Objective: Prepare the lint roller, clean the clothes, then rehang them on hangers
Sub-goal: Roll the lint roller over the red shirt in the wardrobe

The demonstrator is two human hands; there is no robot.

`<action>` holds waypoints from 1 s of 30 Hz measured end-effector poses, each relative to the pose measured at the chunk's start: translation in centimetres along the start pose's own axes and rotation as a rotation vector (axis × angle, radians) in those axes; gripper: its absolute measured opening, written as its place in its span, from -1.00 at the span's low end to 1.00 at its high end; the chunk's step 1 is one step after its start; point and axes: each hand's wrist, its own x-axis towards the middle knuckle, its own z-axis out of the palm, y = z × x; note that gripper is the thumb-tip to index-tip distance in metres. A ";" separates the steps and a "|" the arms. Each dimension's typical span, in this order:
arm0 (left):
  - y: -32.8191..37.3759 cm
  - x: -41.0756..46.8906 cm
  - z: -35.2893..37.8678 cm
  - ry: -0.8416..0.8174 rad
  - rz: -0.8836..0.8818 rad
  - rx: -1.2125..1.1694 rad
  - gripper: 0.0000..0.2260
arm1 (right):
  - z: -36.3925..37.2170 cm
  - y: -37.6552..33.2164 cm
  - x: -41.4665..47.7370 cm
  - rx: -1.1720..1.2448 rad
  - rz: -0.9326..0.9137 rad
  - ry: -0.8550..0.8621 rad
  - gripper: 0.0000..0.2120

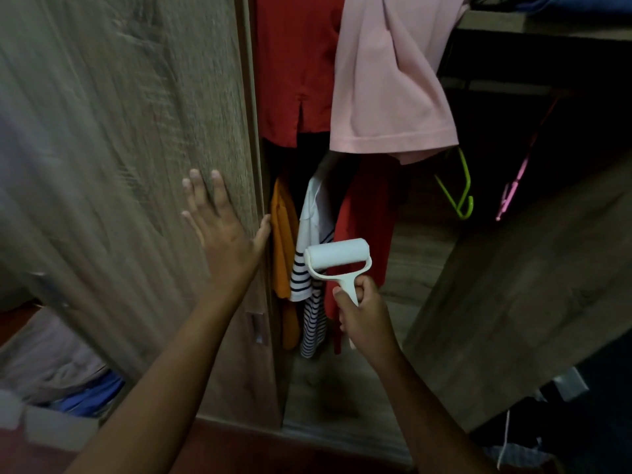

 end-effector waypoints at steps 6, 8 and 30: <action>2.2 -1.1 -0.4 0.093 -0.015 -0.047 -0.32 | -2.0 -0.8 0.9 0.139 -0.047 0.048 -0.87; 3.8 -2.5 -0.3 0.191 0.090 -0.114 -0.55 | -2.8 -0.9 1.8 0.156 -0.062 0.055 -0.89; 6.7 -10.9 7.9 -0.505 -0.514 -0.599 -0.78 | -6.2 1.8 13.4 0.051 -0.281 -0.265 -0.74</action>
